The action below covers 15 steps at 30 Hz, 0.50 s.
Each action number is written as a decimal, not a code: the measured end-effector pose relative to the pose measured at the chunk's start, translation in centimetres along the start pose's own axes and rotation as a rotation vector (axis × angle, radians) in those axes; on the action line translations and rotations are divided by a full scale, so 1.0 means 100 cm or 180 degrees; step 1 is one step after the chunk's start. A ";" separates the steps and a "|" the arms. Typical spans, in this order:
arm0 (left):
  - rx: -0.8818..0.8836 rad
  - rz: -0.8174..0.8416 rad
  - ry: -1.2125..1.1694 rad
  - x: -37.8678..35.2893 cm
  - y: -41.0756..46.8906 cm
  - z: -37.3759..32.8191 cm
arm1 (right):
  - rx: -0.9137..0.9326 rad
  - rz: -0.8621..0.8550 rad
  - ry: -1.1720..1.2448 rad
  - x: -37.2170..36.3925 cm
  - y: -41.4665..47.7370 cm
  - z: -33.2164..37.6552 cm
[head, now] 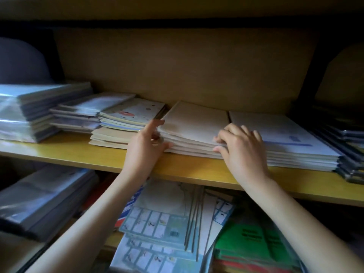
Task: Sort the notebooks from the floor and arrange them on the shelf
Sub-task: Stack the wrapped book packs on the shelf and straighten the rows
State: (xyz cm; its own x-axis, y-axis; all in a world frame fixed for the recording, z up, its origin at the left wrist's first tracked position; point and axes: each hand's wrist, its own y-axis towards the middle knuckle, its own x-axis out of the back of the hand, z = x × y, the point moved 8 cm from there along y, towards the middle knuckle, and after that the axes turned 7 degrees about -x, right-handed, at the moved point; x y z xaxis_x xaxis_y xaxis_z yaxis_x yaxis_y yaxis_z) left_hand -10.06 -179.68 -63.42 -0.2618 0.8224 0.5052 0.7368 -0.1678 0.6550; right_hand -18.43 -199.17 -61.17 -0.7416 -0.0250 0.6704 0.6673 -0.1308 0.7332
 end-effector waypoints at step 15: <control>-0.0430 -0.0210 0.0314 0.000 0.006 0.008 | -0.0403 -0.0056 0.0059 0.000 -0.006 -0.015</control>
State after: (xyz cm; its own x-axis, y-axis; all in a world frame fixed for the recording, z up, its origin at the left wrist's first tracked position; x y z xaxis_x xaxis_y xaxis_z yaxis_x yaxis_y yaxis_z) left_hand -9.12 -179.37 -63.44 -0.3716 0.7779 0.5068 0.6272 -0.1921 0.7548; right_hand -18.95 -200.56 -61.75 -0.7551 -0.0397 0.6544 0.6408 -0.2555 0.7240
